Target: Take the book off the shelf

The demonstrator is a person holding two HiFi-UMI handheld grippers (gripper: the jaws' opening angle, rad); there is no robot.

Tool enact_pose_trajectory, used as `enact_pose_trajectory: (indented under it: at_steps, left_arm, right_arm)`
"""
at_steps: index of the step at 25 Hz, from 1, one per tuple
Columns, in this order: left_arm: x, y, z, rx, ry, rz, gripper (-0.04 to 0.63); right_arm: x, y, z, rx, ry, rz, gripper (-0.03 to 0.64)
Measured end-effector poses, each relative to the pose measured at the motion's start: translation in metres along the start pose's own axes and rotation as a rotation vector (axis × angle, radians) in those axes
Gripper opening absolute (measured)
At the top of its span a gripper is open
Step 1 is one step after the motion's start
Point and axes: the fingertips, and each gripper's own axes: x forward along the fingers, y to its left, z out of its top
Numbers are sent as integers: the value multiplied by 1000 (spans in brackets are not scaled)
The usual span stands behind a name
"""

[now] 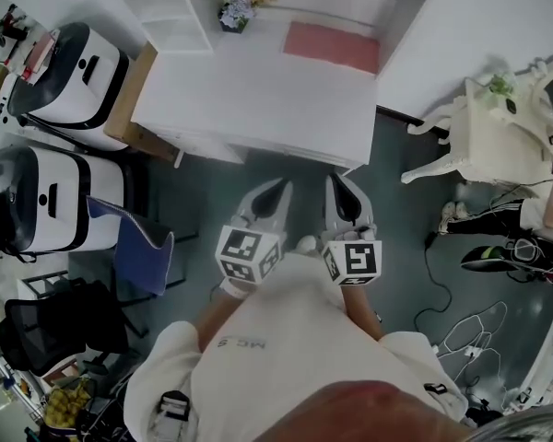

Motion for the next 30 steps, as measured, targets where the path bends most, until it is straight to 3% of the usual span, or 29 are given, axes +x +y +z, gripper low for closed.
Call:
enact_pose_trajectory:
  at_steps: [7, 17, 30]
  left_arm:
    - [16, -41, -20, -12, 10, 41, 0]
    - [59, -13, -5, -12, 27, 55, 0]
    - [166, 85, 102, 20, -8, -11, 0]
  right_arm:
    - [-18, -50, -10, 24, 11, 8, -3]
    - [21, -62, 9, 58, -20, 60, -3]
    - [177, -107, 56, 49, -37, -25, -3]
